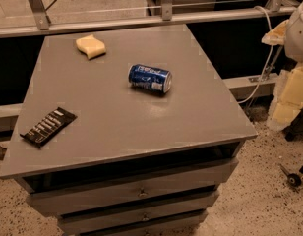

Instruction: Place pepsi can upright

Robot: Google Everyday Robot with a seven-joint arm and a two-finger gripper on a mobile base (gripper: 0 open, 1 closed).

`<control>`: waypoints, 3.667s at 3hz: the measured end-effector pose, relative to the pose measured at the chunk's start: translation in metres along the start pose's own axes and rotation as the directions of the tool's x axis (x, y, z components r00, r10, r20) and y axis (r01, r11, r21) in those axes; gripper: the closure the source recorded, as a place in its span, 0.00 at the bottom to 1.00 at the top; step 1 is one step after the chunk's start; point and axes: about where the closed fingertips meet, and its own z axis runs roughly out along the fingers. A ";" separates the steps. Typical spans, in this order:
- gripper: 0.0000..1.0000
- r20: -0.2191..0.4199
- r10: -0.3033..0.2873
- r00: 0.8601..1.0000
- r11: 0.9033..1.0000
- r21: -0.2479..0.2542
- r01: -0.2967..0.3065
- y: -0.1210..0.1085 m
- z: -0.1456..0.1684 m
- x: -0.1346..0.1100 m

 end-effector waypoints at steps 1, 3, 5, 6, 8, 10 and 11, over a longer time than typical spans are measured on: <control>0.00 0.000 0.000 1.000 1.000 0.000 0.000 0.000 0.000 0.000; 0.00 0.067 -0.005 0.998 1.000 0.021 0.004 -0.030 0.026 -0.060; 0.00 0.090 0.122 0.989 0.992 0.008 -0.123 -0.065 0.100 -0.140; 0.00 0.074 0.202 0.977 0.979 0.007 -0.203 -0.086 0.141 -0.183; 0.00 0.044 0.249 0.968 0.969 -0.014 -0.248 -0.105 0.185 -0.220; 0.26 0.005 0.270 0.963 0.960 -0.073 -0.269 -0.108 0.229 -0.235; 0.57 0.002 0.279 0.960 0.956 -0.095 -0.277 -0.105 0.235 -0.238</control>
Offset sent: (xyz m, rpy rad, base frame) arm 0.0370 0.0469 -0.0004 0.0453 -0.0354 0.0436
